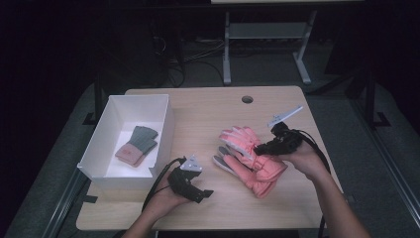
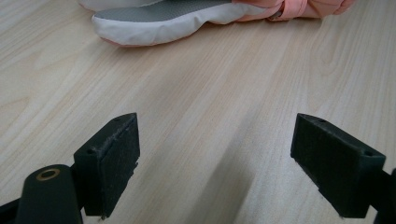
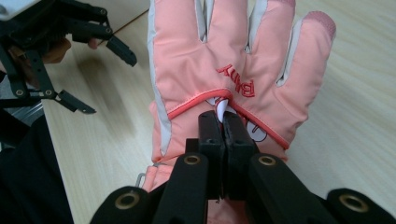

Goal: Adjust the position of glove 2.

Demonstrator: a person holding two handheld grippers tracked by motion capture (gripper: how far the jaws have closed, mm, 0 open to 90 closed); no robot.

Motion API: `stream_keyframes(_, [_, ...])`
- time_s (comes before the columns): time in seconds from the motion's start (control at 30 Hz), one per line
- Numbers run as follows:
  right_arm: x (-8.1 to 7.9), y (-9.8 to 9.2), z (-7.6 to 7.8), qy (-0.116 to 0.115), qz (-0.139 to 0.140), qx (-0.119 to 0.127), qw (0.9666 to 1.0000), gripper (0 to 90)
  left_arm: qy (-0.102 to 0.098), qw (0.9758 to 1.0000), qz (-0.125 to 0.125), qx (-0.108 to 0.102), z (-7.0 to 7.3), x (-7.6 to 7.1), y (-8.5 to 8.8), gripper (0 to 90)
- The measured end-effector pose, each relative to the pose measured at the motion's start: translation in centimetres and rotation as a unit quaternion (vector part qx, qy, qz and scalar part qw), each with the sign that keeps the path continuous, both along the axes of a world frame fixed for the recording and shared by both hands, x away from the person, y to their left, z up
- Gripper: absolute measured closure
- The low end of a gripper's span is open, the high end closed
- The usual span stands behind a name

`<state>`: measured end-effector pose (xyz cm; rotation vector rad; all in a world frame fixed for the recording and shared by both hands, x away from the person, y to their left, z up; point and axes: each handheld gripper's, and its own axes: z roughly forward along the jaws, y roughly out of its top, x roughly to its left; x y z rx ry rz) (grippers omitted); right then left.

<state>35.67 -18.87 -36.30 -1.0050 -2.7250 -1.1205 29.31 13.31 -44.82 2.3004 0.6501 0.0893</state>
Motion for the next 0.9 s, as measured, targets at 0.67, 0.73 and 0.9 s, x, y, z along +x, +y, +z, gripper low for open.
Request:
stream_keyframes(0.67, [0.1, 2.5, -3.3, 0.022, 0.023, -0.048, 0.9983, 87.9, 0.003, 1.0000, 0.000, 0.004, -0.1, 0.0, -0.1, 15.3])
stream_keyframes(0.73, [0.1, 2.9, -3.8, 0.025, 0.022, -0.056, 0.9979, 87.8, 0.003, 1.0000, 0.001, 0.005, -0.1, 0.0, -0.1, 15.3])
stream_keyframes(0.9, [0.2, 3.1, -4.5, 0.026, 0.017, -0.068, 0.9972, 87.2, 0.004, 1.0000, 0.000, 0.005, -0.1, -0.1, -0.1, 15.6])
